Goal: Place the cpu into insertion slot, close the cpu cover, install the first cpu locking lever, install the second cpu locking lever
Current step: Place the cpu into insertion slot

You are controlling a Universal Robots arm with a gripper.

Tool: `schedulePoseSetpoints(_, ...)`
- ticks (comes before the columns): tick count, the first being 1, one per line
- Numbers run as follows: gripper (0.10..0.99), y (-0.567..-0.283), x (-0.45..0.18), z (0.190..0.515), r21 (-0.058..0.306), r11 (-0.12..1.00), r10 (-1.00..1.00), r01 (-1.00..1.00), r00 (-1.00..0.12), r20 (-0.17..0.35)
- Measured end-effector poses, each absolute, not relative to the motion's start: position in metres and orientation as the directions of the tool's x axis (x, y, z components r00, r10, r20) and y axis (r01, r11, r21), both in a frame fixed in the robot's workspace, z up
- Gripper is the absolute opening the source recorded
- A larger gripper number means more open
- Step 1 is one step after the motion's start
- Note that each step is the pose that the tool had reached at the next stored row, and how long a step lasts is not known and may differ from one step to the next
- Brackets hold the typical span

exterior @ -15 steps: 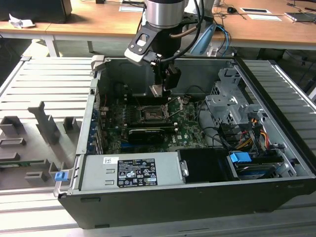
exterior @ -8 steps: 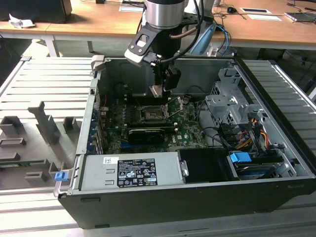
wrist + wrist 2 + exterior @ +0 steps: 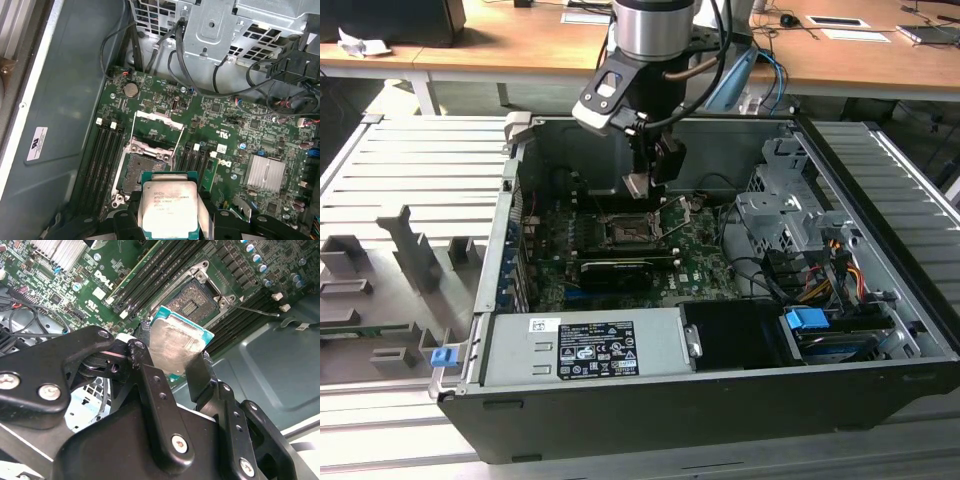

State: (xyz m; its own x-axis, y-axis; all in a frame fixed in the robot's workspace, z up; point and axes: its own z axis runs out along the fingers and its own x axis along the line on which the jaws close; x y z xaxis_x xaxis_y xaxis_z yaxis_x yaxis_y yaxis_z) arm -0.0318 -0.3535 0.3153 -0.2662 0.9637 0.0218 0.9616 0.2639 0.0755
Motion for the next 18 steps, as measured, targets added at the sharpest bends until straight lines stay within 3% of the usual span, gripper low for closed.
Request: schedulePoseSetpoints(18,0.529,-0.3535,-0.0318,0.3139,0.076,0.237,0.971,0.969,-0.239,0.022)
